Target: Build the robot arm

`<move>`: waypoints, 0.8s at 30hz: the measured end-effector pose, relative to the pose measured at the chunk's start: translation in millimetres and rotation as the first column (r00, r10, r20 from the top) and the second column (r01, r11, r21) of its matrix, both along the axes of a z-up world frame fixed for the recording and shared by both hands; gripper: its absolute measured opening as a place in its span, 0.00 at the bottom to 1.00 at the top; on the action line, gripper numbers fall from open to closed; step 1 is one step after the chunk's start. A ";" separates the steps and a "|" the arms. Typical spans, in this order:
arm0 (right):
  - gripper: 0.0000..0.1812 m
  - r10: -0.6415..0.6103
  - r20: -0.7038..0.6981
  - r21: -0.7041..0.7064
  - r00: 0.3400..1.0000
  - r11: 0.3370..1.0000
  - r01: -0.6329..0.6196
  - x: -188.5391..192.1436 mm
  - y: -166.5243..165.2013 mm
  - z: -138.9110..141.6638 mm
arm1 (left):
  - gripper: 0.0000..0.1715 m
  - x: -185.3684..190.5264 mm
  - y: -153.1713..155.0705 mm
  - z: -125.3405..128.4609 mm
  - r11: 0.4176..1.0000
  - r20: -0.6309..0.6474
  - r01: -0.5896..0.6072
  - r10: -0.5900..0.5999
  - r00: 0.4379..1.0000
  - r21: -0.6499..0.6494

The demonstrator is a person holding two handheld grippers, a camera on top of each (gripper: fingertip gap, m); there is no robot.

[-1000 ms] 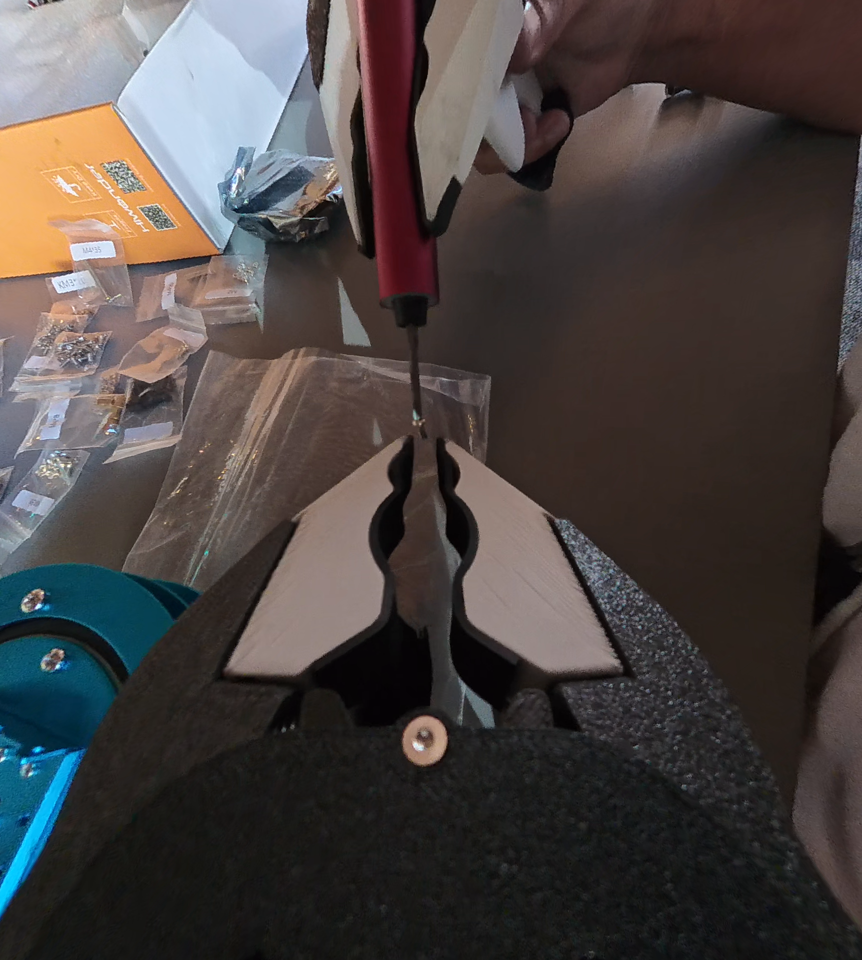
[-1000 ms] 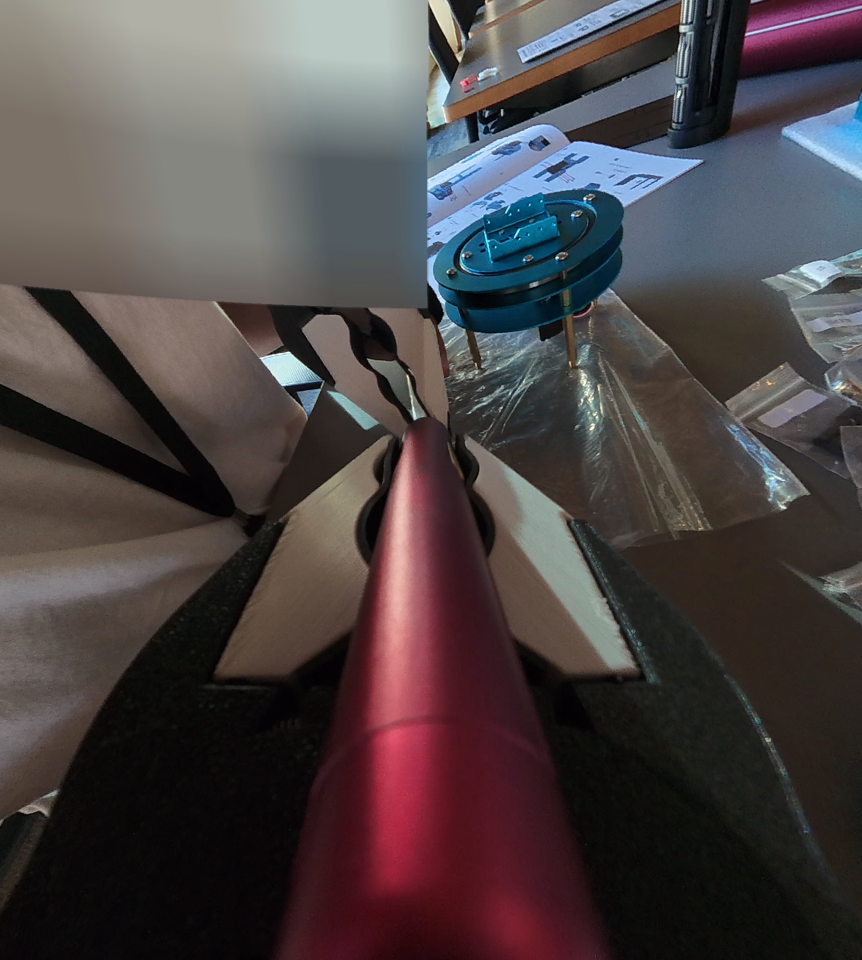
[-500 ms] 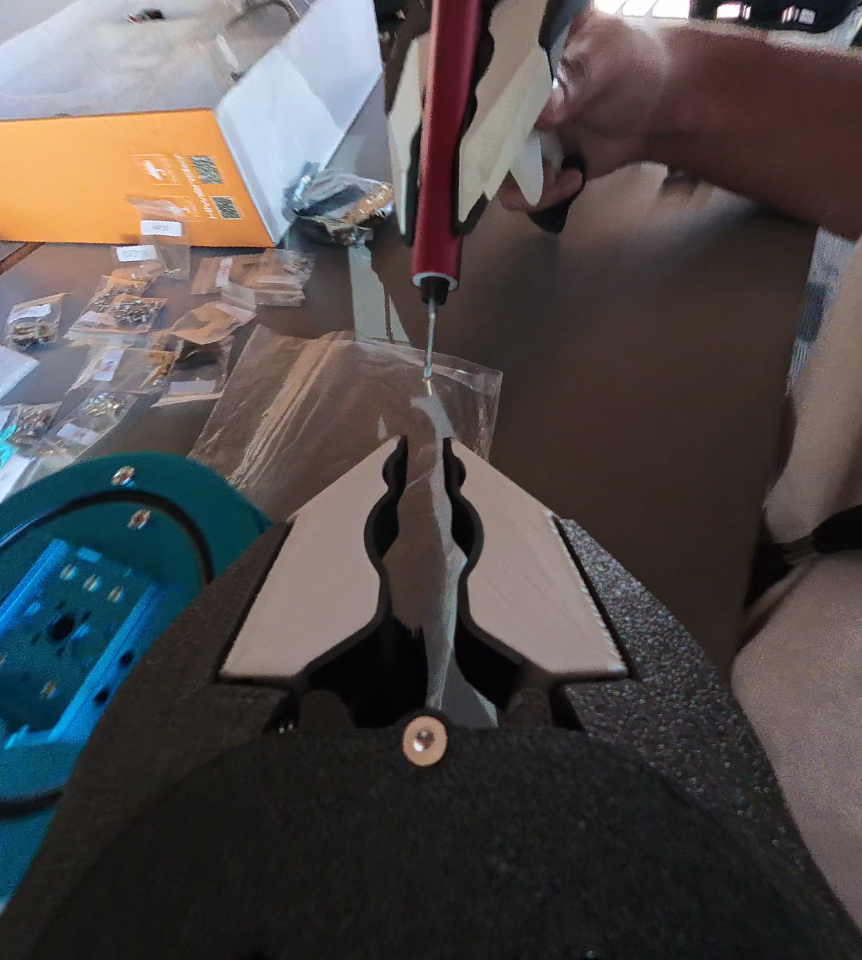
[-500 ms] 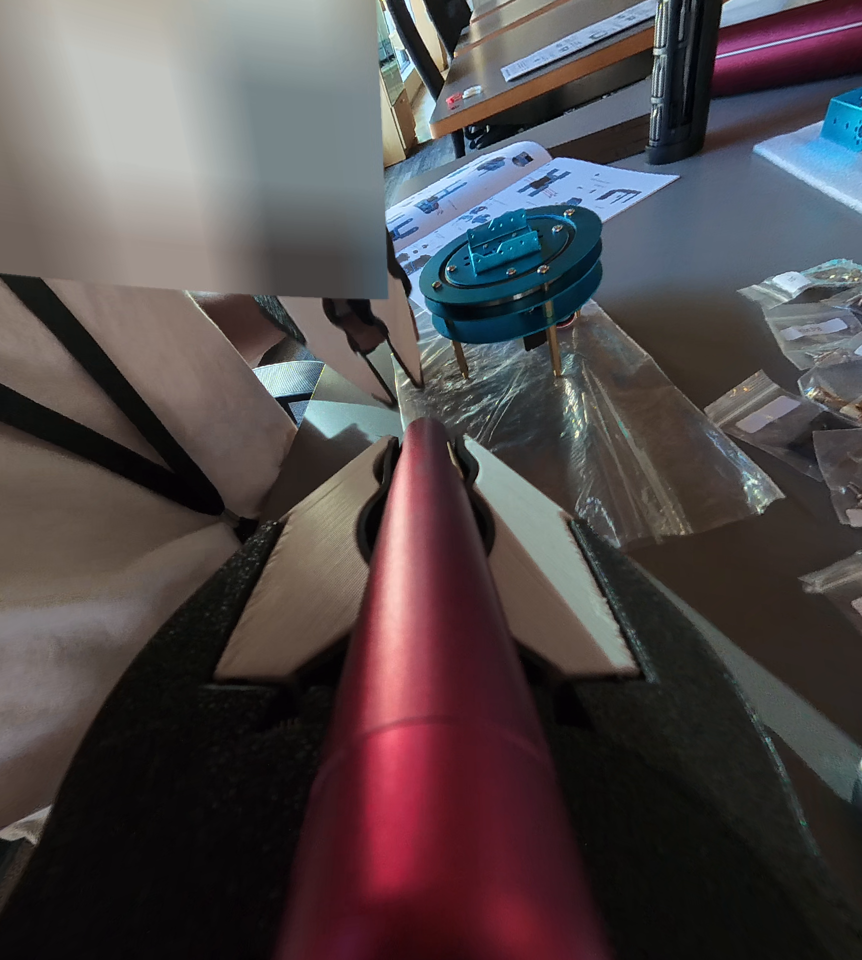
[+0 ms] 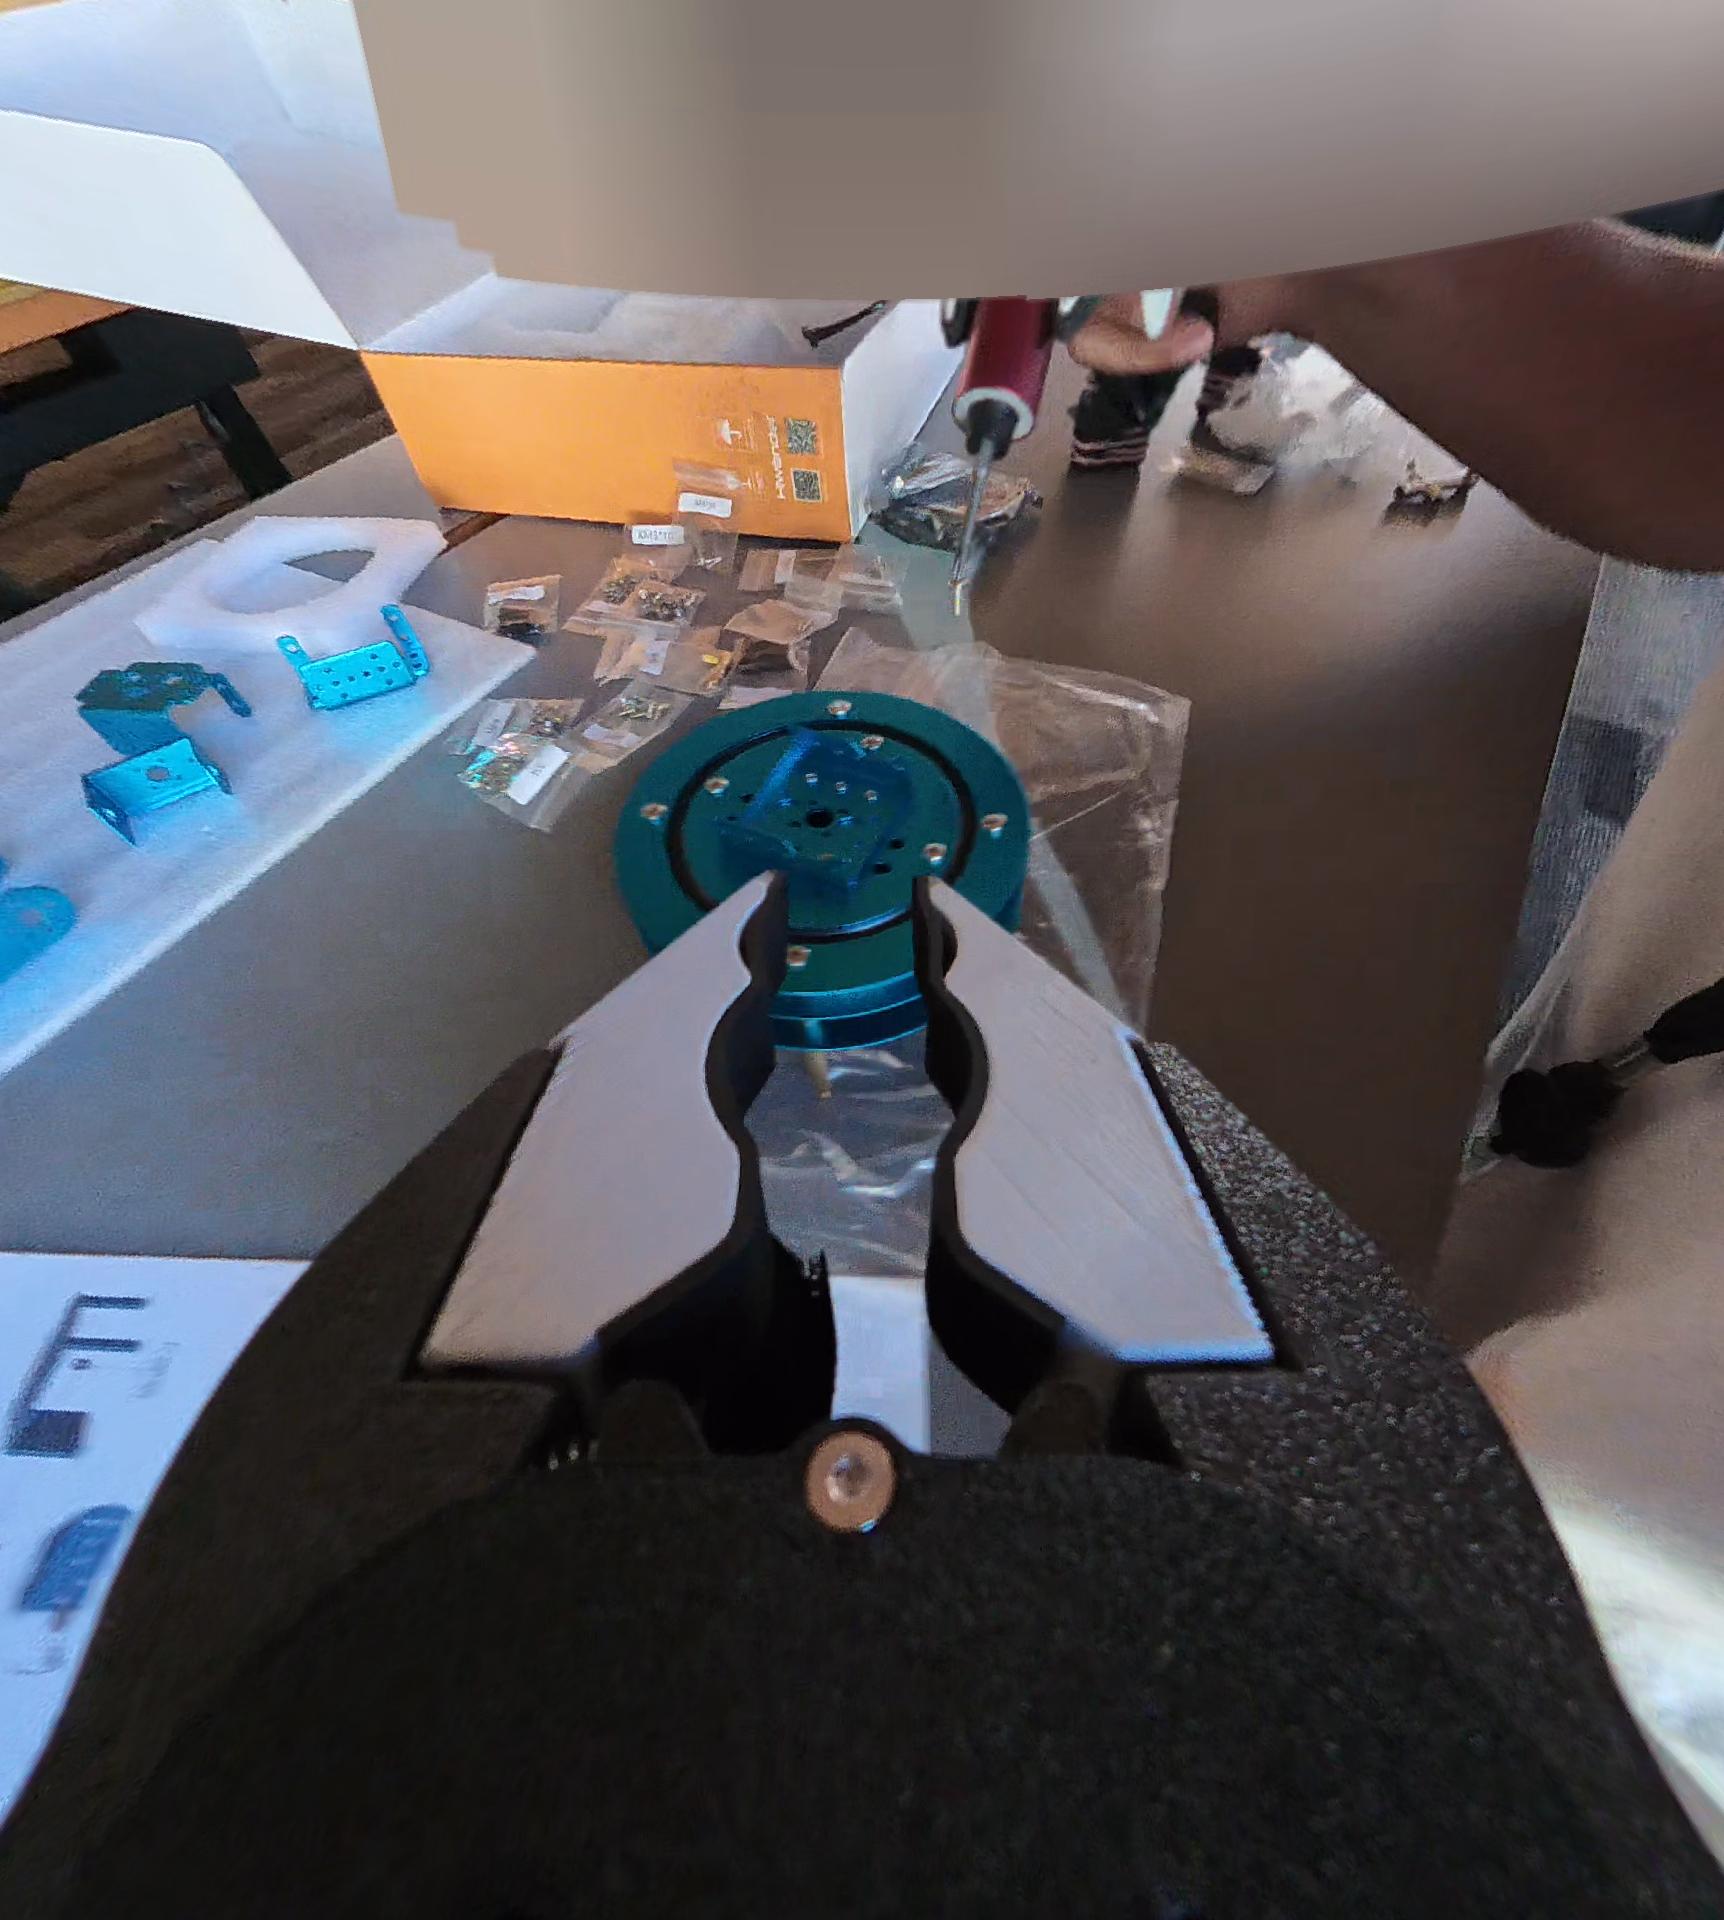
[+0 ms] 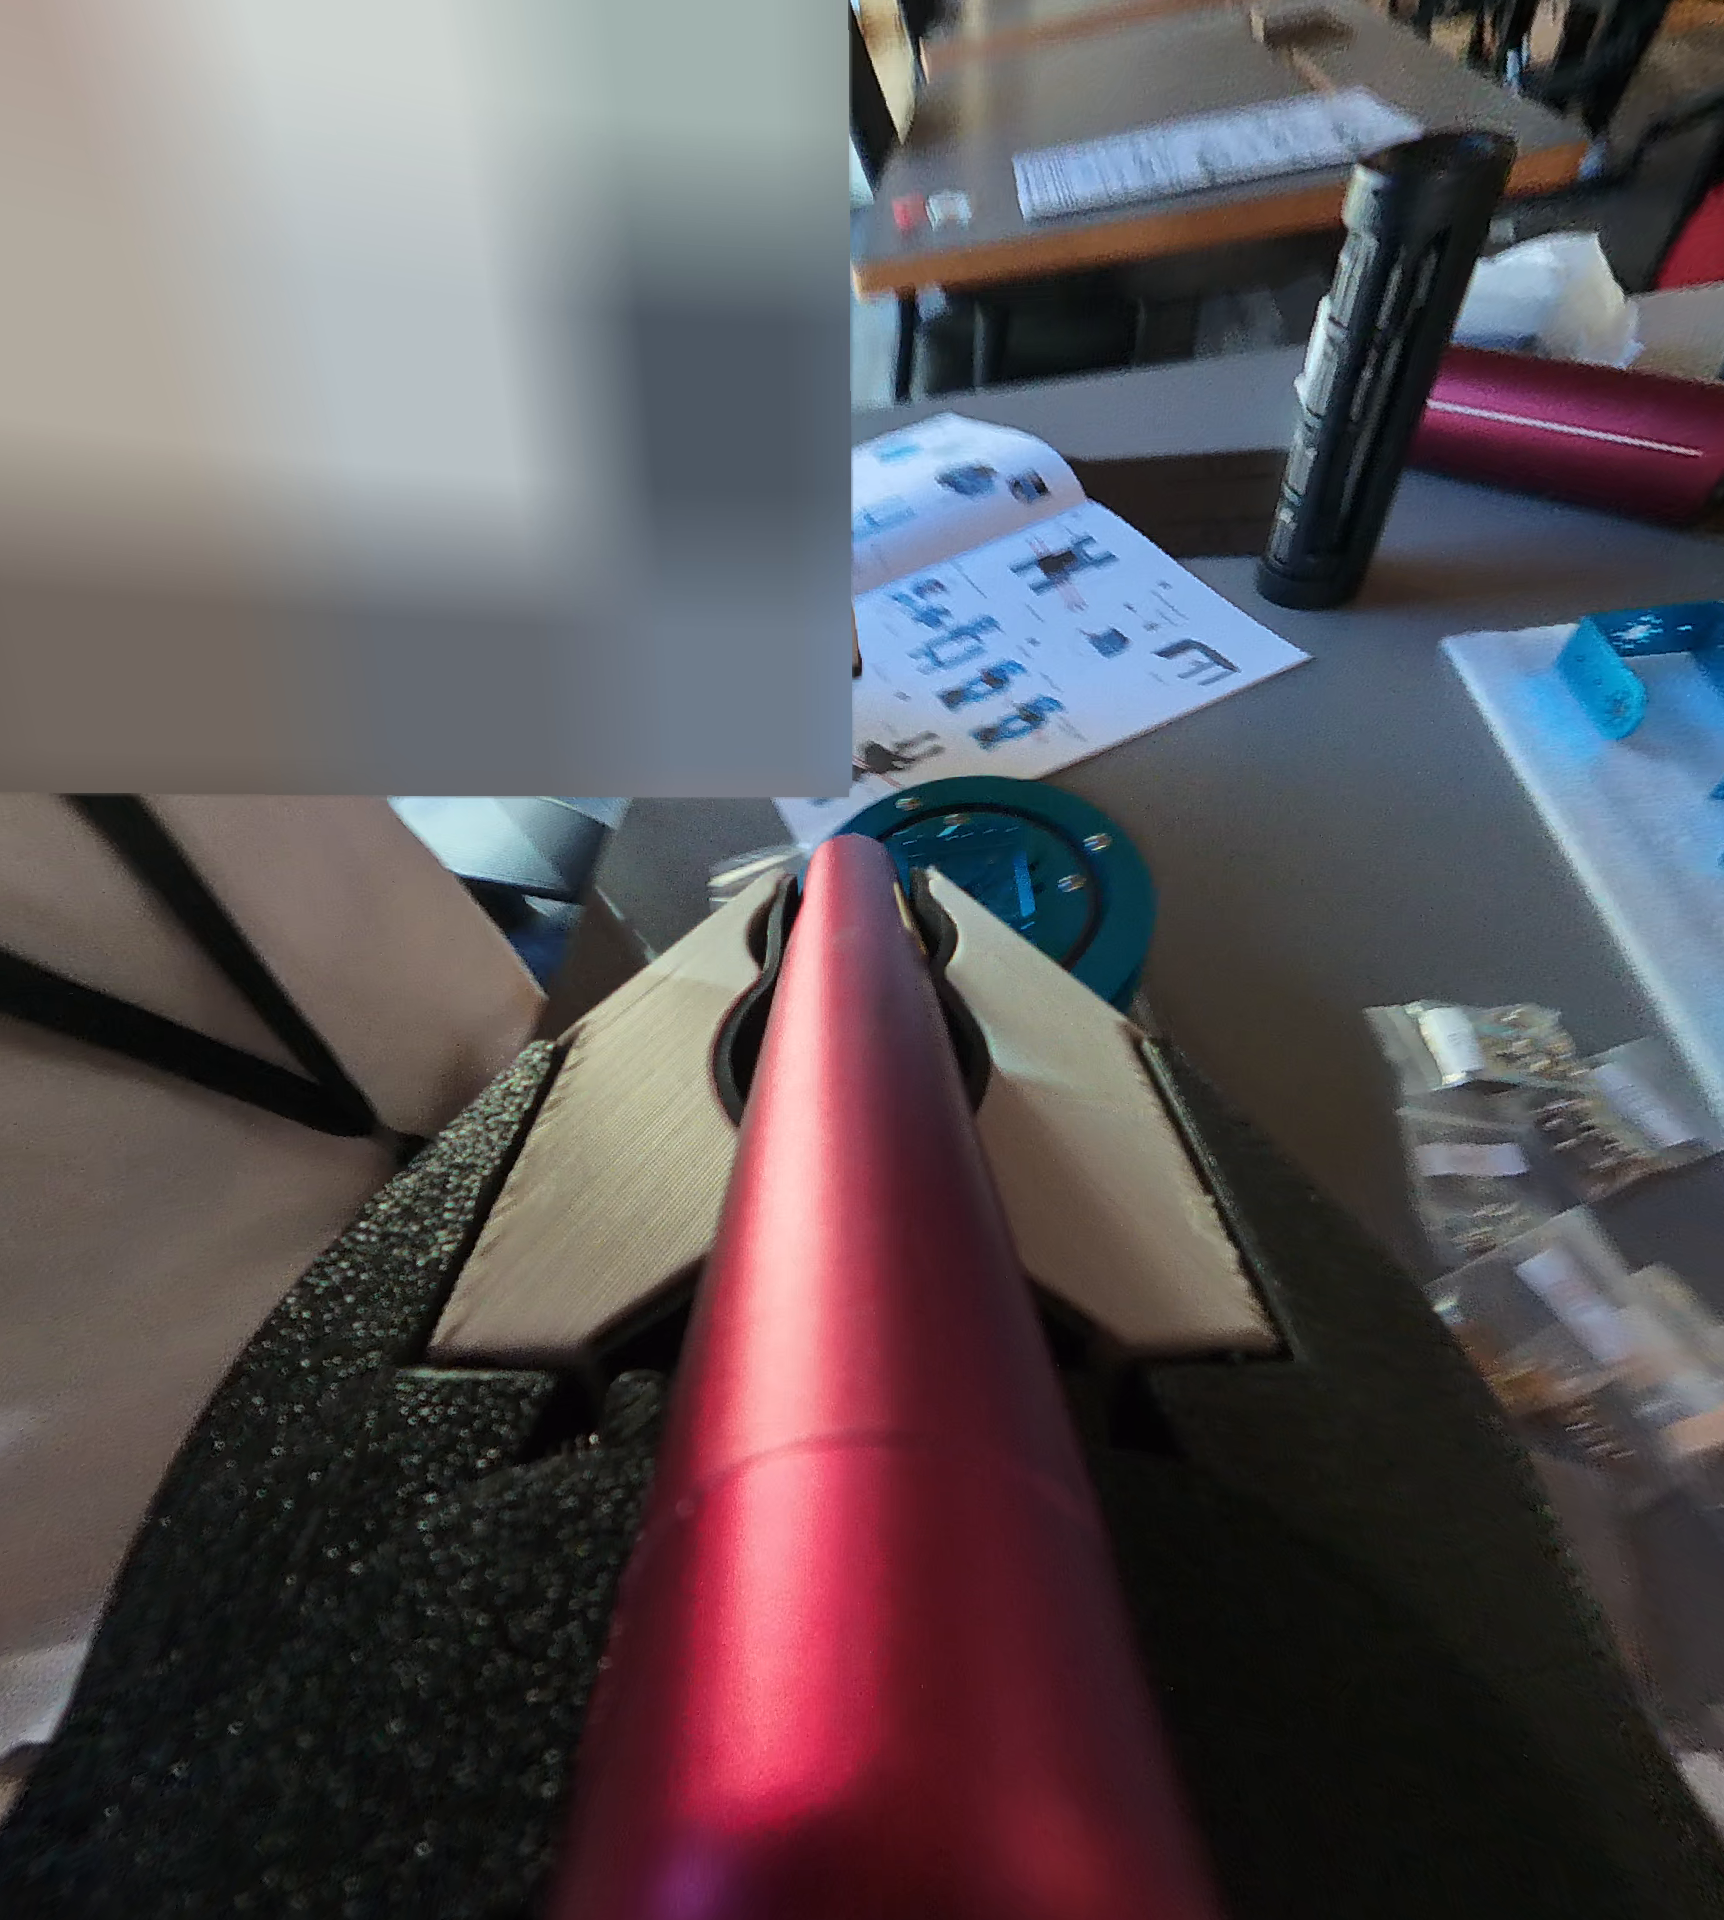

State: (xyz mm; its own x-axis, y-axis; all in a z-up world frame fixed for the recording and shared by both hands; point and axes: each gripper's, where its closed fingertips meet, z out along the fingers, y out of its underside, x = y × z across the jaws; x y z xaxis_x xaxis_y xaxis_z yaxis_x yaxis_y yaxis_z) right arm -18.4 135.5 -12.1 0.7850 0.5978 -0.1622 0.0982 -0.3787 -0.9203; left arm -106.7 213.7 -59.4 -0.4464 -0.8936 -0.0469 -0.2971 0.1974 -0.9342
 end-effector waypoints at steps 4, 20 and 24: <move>0.12 0.007 0.101 -0.082 0.995 0.997 0.002 -2.0 29.3 -8.0 | 0.13 15.6 29.6 4.9 0.997 -0.010 0.055 -0.055 0.998 0.054; 0.12 0.048 0.259 -0.305 0.965 0.952 0.035 -7.0 54.0 -34.9 | 0.13 39.4 81.1 14.2 0.971 0.157 0.084 -0.050 0.986 -0.223; 0.12 0.050 0.252 -0.311 0.967 0.950 0.032 -8.2 53.7 -37.3 | 0.13 40.5 82.5 11.7 0.969 0.152 0.082 -0.048 0.987 -0.233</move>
